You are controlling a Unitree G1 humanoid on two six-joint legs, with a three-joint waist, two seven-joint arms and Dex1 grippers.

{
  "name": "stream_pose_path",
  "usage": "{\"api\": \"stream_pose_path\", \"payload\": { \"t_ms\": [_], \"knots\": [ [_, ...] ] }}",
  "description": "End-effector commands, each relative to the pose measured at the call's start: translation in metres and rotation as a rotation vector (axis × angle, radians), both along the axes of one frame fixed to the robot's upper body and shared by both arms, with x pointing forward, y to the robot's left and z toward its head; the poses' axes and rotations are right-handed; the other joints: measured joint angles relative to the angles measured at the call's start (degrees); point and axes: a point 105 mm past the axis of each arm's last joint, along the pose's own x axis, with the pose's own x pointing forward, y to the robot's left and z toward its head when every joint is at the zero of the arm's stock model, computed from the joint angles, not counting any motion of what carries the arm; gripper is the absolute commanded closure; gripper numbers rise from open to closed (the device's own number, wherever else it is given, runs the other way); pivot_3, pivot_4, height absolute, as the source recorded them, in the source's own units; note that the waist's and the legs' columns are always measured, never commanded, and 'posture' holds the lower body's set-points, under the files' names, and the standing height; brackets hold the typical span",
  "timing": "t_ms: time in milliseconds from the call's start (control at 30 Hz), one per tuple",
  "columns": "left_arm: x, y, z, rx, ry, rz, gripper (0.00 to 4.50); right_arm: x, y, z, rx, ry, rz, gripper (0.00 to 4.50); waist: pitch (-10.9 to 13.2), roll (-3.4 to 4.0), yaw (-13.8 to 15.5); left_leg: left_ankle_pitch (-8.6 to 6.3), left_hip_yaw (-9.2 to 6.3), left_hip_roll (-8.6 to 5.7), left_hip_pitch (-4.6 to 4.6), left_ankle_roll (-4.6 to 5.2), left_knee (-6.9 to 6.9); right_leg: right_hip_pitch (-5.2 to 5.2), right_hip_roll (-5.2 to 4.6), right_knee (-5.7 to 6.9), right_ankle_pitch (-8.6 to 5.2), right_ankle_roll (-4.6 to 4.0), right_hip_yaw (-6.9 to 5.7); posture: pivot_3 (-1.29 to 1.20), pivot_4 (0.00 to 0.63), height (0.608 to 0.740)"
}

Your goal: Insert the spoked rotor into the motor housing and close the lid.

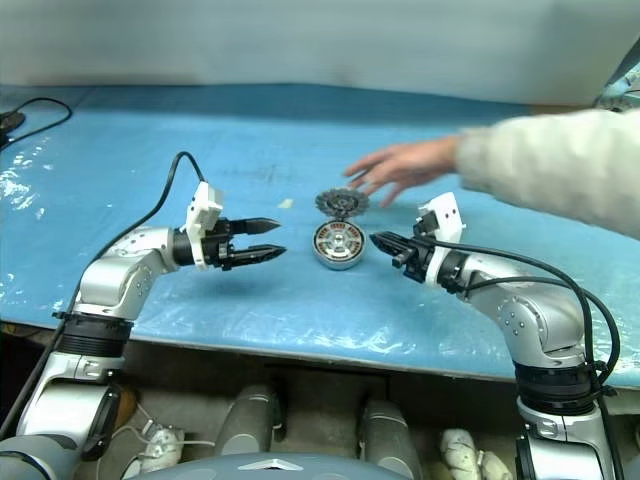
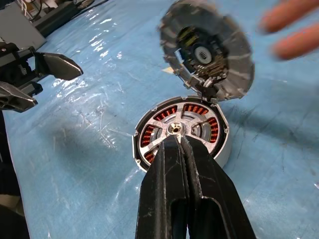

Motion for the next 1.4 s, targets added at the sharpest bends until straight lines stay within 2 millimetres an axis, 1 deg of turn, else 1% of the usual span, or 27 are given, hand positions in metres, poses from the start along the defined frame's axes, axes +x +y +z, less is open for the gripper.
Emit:
{"api": "stream_pose_path", "payload": {
  "t_ms": [33, 100, 133, 233, 267, 367, 400, 500, 533, 567, 667, 733, 900, 1067, 1233, 1333, 1400],
  "knots": [
    [0.003, 0.002, 0.014, -0.038, -0.051, 0.02, 1.26, 0.008, -0.003, 0.01, 0.013, -0.045, -0.038, 4.47, 0.0, 0.0, 0.0, 0.0, 0.0, 0.0, 0.0, 0.0, 0.0, 0.0, 0.0, 0.01, 0.0, 0.0, 0.0, 0.0, 0.15, 0.74],
    [0.023, 0.007, 0.021, -0.063, -0.089, 0.132, 1.26, 0.01, -0.002, 0.009, 0.02, -0.04, -0.042, 4.47, 0.0, 0.01, 0.0, 0.0, 0.0, -0.01, 0.0, 0.0, 0.01, 0.0, 0.0, 0.02, 0.0, 0.0, 0.0, 0.0, 0.15, 0.74],
    [0.03, 0.008, 0.023, -0.072, -0.1, 0.165, 1.26, 0.011, -0.002, 0.009, 0.022, -0.039, -0.042, 4.47, 0.0, 0.01, 0.1, 0.0, 0.0, 0.0, -0.01, 0.0, 0.04, 0.0, 0.0, 0.03, 0.0, 0.0, -0.01, 0.0, 0.15, 0.74],
    [0.059, 0.015, 0.037, -0.156, -0.097, 0.284, 1.26, 0.011, -0.001, 0.007, 0.017, -0.037, -0.037, 4.47, 0.0, 0.0, 0.2, 0.0, -0.02, 0.0, -0.06, 0.01, 0.16, 0.03, -0.01, 0.04, 0.01, 0.0, -0.03, 0.0, 0.15, 0.74],
    [0.066, 0.016, 0.04, -0.171, -0.096, 0.308, 1.26, 0.011, -0.001, 0.007, 0.015, -0.037, -0.037, 4.47, 0.0, 0.0, 0.2, 0.0, -0.03, 0.0, -0.07, 0.01, 0.2, 0.04, -0.01, 0.06, 0.01, 0.01, -0.03, 0.0, 0.15, 0.74],
    [0.095, 0.016, 0.046, -0.221, -0.067, 0.399, 1.26, 0.013, -0.001, 0.007, 0.013, -0.037, -0.04, 4.47, 0.0, 0.0, 0.2, 0.01, -0.05, -0.03, -0.05, 0.01, 0.27, 0.1, -0.02, 0.06, 0.03, 0.05, -0.01, 0.0, 0.15, 0.74],
    [0.101, 0.015, 0.046, -0.227, -0.061, 0.414, 1.26, 0.014, -0.001, 0.008, 0.013, -0.037, -0.041, 4.47, 0.0, 0.0, 0.2, 0.01, -0.05, -0.03, -0.06, 0.01, 0.28, 0.1, -0.02, 0.05, 0.04, 0.06, -0.02, 0.0, 0.15, 0.74],
    [0.123, -0.005, 0.048, -0.233, -0.033, 0.47, 1.9, 0.013, 0.003, 0.01, 0.009, -0.043, -0.037, 4.5, 0.0, -0.02, 0.2, 0.01, -0.08, -0.08, -0.07, 0.02, 0.28, 0.12, -0.03, 0.02, 0.19, 0.31, -0.01, 0.0, 0.15, 0.74],
    [0.126, -0.01, 0.048, -0.235, -0.026, 0.481, 2.18, 0.013, 0.003, 0.01, 0.009, -0.044, -0.037, 4.5, 0.0, -0.02, 0.3, 0.01, -0.09, -0.08, -0.09, 0.02, 0.28, 0.12, -0.03, 0.02, 0.2, 0.33, -0.02, 0.0, 0.15, 0.74],
    [0.128, -0.018, 0.047, -0.224, -0.022, 0.479, 2.58, 0.013, 0.003, 0.01, 0.007, -0.044, -0.042, 4.5, 0.0, -0.03, 0.3, 0.01, -0.13, -0.1, -0.12, 0.02, 0.28, 0.12, -0.05, 0.02, 0.23, 0.37, -0.04, 0.0, 0.15, 0.74],
    [0.13, -0.045, 0.043, -0.198, -0.013, 0.462, 3.68, 0.01, -0.001, 0.01, 0.0, -0.044, -0.061, 4.5, 0.0, -0.04, 0.4, 0.01, -0.18, -0.14, -0.15, 0.01, 0.25, 0.12, -0.07, 0.01, 0.25, 0.4, -0.06, 0.0, 0.15, 0.74],
    [0.129, -0.058, 0.041, -0.189, -0.005, 0.439, 4.45, 0.008, -0.004, 0.011, -0.005, -0.046, -0.076, 4.5, 0.0, -0.04, 0.4, 0.01, -0.23, -0.13, -0.15, 0.01, 0.22, 0.12, -0.06, 0.02, 0.25, 0.4, -0.11, 0.0, 0.15, 0.74],
    [0.123, -0.083, 0.036, -0.134, -0.007, 0.37, 4.48, 0.0, -0.011, 0.01, -0.01, -0.046, -0.114, 4.5, 0.0, -0.05, 0.4, 0.01, -0.7, -0.14, -0.15, 0.01, 0.19, 0.12, -0.04, 0.03, 0.25, 0.41, -0.15, 0.0, 0.15, 0.74],
    [0.114, -0.098, 0.037, -0.089, -0.03, 0.266, 4.48, -0.004, -0.014, 0.009, -0.012, -0.044, -0.136, 4.5, 0.0, -0.05, 0.4, 0.01, -0.84, -0.18, -0.11, 0.01, 0.22, 0.23, -0.09, 0.02, 0.26, 0.42, -0.2, 0.0, 0.15, 0.74],
    [0.094, -0.115, 0.035, -0.036, -0.058, 0.052, 4.48, -0.005, -0.015, 0.008, -0.009, -0.044, -0.152, 4.5, 0.0, -0.05, 0.4, 0.01, -0.89, -0.19, -0.11, 0.01, 0.23, 0.28, -0.11, 0.01, 0.26, 0.42, -0.24, 0.0, 0.15, 0.74],
    [0.08, -0.121, 0.029, -0.001, -0.062, -0.074, 4.48, -0.006, -0.015, 0.009, -0.009, -0.047, -0.158, 4.5, 0.0, -0.05, 0.4, 0.01, -0.89, -0.19, -0.11, 0.02, 0.21, 0.28, -0.12, -0.01, 0.26, 0.42, -0.24, 0.0, 0.15, 0.74],
    [0.071, -0.121, 0.02, 0.054, -0.053, -0.161, 4.48, -0.007, -0.018, 0.011, -0.014, -0.053, -0.167, 4.5, 0.0, -0.05, 0.4, 0.01, -0.89, -0.19, -0.11, 0.02, 0.2, 0.27, -0.12, -0.01, 0.25, 0.41, -0.24, 0.0, 0.15, 0.74]
  ]
}}
